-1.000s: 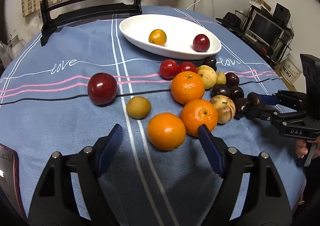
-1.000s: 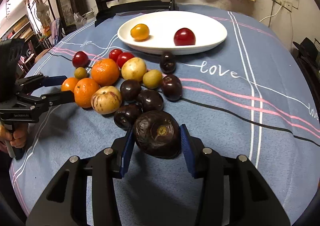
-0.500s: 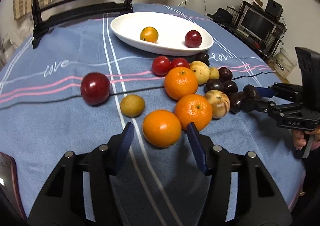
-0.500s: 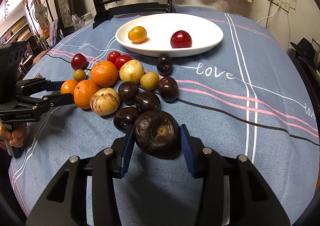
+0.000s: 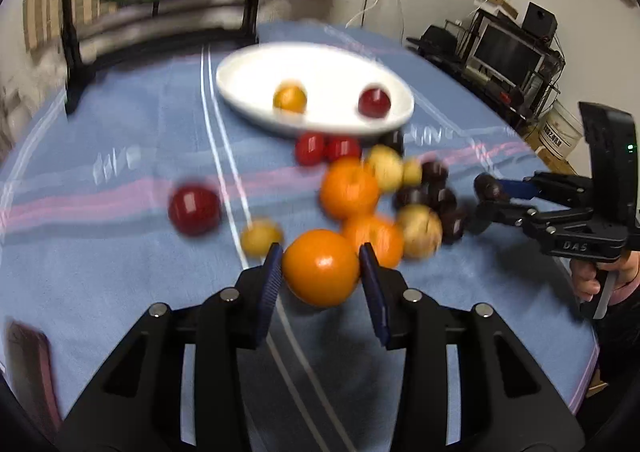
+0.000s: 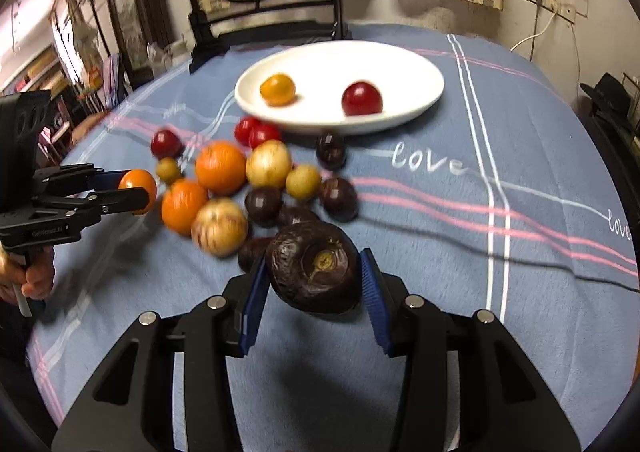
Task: Organize fruits
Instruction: 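Carry both fruits onto the white plate and open both tools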
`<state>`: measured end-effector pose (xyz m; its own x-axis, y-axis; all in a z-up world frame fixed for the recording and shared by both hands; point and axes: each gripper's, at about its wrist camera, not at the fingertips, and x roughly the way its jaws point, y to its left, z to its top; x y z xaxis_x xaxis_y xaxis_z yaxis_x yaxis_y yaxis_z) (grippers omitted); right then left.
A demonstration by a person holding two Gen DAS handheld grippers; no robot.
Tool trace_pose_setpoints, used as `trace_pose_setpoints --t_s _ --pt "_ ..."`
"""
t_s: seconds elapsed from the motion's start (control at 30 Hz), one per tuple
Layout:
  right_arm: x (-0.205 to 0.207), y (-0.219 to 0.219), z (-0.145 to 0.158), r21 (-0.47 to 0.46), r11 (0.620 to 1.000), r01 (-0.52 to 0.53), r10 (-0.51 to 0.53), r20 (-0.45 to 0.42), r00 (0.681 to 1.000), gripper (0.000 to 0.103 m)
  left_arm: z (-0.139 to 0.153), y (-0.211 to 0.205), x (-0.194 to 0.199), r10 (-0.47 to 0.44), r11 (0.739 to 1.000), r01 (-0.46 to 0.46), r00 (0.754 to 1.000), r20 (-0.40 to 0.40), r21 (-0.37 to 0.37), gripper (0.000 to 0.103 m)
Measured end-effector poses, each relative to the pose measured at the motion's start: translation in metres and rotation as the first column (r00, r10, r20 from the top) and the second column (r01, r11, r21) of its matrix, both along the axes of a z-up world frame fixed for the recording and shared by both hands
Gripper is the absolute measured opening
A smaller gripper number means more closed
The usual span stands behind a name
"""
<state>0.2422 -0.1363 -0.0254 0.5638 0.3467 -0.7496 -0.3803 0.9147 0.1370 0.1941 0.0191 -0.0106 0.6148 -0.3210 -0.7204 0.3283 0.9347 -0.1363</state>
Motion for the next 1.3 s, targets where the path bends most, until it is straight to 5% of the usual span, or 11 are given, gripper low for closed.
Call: trace_pose_setpoints --t_s 0.2,0.53,0.7,0.83,1.0,1.07,1.3 --pt "0.068 -0.003 0.020 0.079 0.989 0.126 -0.133 0.092 0.987 0.045 0.041 -0.022 0.072 0.040 0.999 -0.041 0.994 0.106 0.003 0.040" --pt "0.153 0.002 0.011 0.139 0.971 0.196 -0.205 0.053 0.977 0.045 0.025 -0.025 0.181 0.149 0.988 -0.150 0.989 0.023 0.024 0.037" --pt "0.149 0.000 0.016 0.176 0.965 0.195 -0.207 0.053 0.977 0.045 0.028 0.009 0.165 0.127 0.992 -0.128 0.992 -0.019 -0.020 0.037" --pt "0.135 0.000 0.034 0.206 0.963 0.177 -0.197 0.084 0.977 0.045 0.020 0.031 0.134 0.114 0.990 -0.111 0.993 -0.030 0.090 0.048" --pt "0.118 0.012 0.054 0.187 0.975 0.117 -0.148 0.162 0.976 0.045 -0.012 0.035 0.129 0.125 0.972 -0.111 0.991 -0.057 0.205 0.048" --pt "0.114 0.014 0.059 0.193 0.976 0.099 -0.133 0.173 0.976 0.045 -0.021 0.036 0.130 0.110 0.977 -0.095 0.991 -0.071 0.192 0.053" --pt "0.112 0.013 0.064 0.186 0.978 0.097 -0.133 0.188 0.973 0.045 -0.042 0.020 0.121 0.059 0.970 -0.031 0.992 -0.110 0.240 0.039"
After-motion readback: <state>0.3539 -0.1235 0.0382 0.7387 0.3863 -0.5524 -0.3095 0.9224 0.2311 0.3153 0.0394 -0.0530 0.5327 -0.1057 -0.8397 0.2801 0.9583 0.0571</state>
